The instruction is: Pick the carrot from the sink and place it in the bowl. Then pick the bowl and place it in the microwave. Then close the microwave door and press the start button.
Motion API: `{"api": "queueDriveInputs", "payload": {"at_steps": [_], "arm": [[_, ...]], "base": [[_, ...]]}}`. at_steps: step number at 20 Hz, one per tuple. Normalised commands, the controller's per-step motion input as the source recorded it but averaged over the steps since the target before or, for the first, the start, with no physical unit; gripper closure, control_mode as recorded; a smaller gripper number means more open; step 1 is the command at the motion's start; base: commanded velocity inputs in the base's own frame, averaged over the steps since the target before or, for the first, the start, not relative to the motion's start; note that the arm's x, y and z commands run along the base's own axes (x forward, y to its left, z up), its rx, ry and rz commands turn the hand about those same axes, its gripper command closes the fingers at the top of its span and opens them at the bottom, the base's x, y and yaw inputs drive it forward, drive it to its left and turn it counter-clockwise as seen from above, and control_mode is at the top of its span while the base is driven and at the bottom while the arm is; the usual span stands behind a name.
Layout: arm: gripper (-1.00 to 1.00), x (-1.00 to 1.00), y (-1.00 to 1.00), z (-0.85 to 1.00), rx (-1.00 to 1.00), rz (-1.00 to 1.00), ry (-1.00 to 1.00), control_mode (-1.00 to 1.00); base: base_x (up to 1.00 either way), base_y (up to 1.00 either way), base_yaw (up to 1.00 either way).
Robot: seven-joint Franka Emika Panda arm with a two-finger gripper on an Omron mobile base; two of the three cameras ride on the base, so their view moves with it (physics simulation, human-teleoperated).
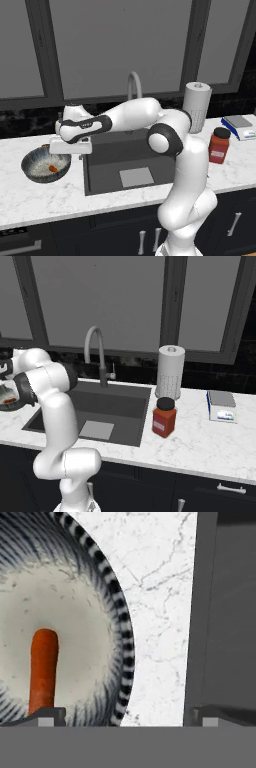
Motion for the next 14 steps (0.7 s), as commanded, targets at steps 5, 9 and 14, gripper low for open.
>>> {"api": "queueDriveInputs", "payload": {"at_steps": [5, 9, 14], "arm": [[-1.0, 0.27, 0.07, -0.16, 0.0, -0.06, 0.0, -1.0], [-1.0, 0.29, 0.16, -0.11, -0.02, -0.06, 0.0, -1.0], [-1.0, 0.19, 0.15, -0.11, -0.02, -0.05, 0.0, -1.0]], "base": [[0.0, 0.0, 0.0], [0.0, 0.0, 0.0], [0.0, 0.0, 0.0]]}}
